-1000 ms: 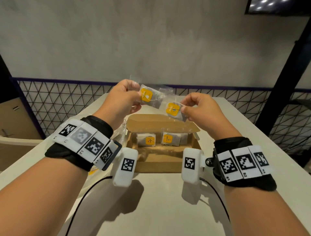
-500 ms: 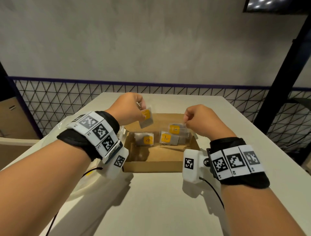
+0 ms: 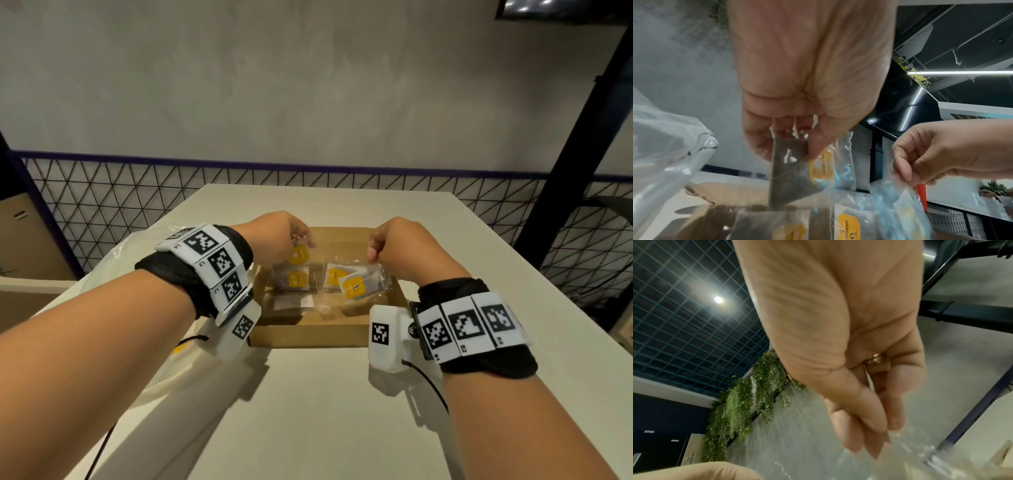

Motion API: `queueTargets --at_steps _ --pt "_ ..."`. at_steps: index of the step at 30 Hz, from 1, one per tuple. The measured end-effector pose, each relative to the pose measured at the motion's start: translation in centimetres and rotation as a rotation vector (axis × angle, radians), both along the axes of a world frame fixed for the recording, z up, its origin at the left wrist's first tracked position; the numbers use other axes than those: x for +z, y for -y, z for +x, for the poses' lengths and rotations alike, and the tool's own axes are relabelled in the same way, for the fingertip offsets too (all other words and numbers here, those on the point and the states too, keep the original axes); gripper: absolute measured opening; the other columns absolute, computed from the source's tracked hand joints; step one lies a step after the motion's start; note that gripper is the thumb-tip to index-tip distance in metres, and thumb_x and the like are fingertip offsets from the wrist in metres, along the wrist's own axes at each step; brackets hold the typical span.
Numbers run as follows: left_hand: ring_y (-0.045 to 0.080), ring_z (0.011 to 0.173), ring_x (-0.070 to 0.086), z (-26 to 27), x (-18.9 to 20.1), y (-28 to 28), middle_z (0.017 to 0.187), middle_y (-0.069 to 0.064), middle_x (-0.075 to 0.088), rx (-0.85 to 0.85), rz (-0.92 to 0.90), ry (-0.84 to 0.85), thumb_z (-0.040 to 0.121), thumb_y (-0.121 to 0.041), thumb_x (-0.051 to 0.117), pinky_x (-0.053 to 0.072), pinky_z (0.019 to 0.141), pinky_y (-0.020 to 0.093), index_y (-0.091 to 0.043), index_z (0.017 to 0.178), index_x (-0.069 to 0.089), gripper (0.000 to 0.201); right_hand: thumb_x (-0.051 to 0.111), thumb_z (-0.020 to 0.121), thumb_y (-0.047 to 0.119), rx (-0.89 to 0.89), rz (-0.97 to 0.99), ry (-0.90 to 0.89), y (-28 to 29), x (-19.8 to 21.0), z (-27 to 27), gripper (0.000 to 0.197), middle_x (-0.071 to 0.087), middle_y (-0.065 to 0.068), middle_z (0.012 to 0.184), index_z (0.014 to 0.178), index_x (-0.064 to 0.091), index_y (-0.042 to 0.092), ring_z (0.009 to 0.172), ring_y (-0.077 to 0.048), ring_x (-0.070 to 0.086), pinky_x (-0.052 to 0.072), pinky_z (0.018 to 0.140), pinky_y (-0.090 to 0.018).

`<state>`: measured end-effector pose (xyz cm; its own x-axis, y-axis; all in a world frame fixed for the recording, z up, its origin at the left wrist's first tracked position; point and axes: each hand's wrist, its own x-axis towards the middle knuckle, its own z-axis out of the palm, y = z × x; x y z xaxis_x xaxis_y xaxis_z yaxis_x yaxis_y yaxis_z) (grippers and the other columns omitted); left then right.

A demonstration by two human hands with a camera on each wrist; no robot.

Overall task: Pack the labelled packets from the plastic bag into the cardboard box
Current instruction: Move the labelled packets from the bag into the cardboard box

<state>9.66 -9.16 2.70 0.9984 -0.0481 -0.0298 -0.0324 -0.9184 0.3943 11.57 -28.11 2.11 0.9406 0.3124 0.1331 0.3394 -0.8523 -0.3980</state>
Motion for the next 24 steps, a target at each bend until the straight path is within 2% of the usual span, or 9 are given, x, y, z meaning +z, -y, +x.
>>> queueTargets --at_steps 3,6,8,10,14,16,19,22,24 --pt "0.015 0.098 0.054 0.3 -0.2 0.0 0.103 -0.006 0.055 0.004 -0.021 0.050 0.089 0.002 0.053 0.042 0.077 0.023 -0.020 0.115 0.063 0.035 0.053 0.087 0.001 -0.061 -0.071 -0.064 -0.2 0.3 0.4 0.023 0.066 -0.009 0.105 0.095 0.071 0.010 0.082 -0.019 0.054 0.042 0.073 -0.027" --pt "0.015 0.089 0.054 0.7 -0.3 -0.2 0.098 -0.003 0.055 0.013 -0.054 0.088 0.085 0.003 0.057 0.045 0.067 0.021 -0.020 0.114 0.059 0.037 0.051 0.089 0.002 -0.083 -0.122 -0.091 -0.2 0.4 0.5 0.028 0.062 -0.009 0.115 0.107 0.069 0.012 0.102 -0.026 0.057 0.041 0.077 -0.028" --pt "0.016 0.086 0.054 0.6 -0.5 -0.2 0.096 -0.001 0.055 -0.005 -0.047 0.086 0.083 0.004 0.055 0.045 0.064 0.020 -0.019 0.103 0.057 0.031 0.048 0.089 0.002 -0.059 -0.162 -0.099 -0.2 0.0 0.5 0.030 0.062 -0.011 0.116 0.110 0.068 0.010 0.106 -0.027 0.057 0.042 0.079 -0.028" --pt "0.016 0.084 0.053 0.5 -0.9 0.0 0.088 -0.003 0.054 -0.039 0.018 0.100 0.082 0.006 0.052 0.043 0.063 0.018 -0.018 0.089 0.053 0.025 0.048 0.090 0.004 -0.023 -0.201 -0.124 -0.1 -0.5 0.3 0.028 0.063 -0.010 0.113 0.111 0.066 0.008 0.104 -0.026 0.058 0.044 0.082 -0.028" --pt "0.016 0.078 0.050 0.5 -1.4 0.3 0.081 -0.003 0.053 -0.099 0.220 0.112 0.084 0.005 0.049 0.036 0.056 0.013 -0.014 0.082 0.055 0.021 0.046 0.092 0.010 0.019 -0.308 -0.184 0.0 -1.3 0.4 0.026 0.064 -0.010 0.109 0.111 0.064 0.007 0.099 -0.024 0.059 0.045 0.077 -0.028" --pt "0.017 0.080 0.053 0.6 -1.3 0.3 0.084 -0.001 0.057 -0.124 0.277 0.100 0.085 0.004 0.048 0.038 0.060 0.014 -0.014 0.082 0.061 0.022 0.046 0.093 0.012 0.017 -0.330 -0.189 0.0 -1.2 0.5 0.025 0.064 -0.010 0.105 0.109 0.064 0.006 0.096 -0.024 0.059 0.043 0.074 -0.028" --pt "0.018 0.094 0.059 0.7 -1.1 0.5 0.097 0.000 0.061 -0.108 0.325 0.075 0.087 0.003 0.050 0.045 0.076 0.020 -0.013 0.094 0.069 0.025 0.045 0.094 0.013 0.005 -0.366 -0.195 -0.1 -1.0 0.6 0.026 0.059 -0.008 0.095 0.108 0.065 0.005 0.088 -0.022 0.054 0.041 0.073 -0.028" --pt "0.020 0.102 0.059 0.8 -1.2 0.7 0.110 0.002 0.063 -0.075 0.352 0.072 0.087 0.004 0.050 0.050 0.088 0.026 -0.014 0.104 0.067 0.030 0.046 0.093 0.014 -0.010 -0.351 -0.204 0.0 -1.0 0.7 0.026 0.059 -0.009 0.095 0.107 0.065 0.004 0.087 -0.023 0.053 0.041 0.073 -0.028" --pt "0.021 0.105 0.058 0.9 -1.2 0.8 0.115 0.004 0.061 -0.052 0.375 0.088 0.085 0.003 0.052 0.049 0.091 0.029 -0.014 0.109 0.064 0.031 0.047 0.092 0.014 -0.017 -0.329 -0.220 0.0 -1.0 0.6 0.025 0.061 -0.009 0.097 0.106 0.065 0.005 0.087 -0.023 0.054 0.042 0.073 -0.028"
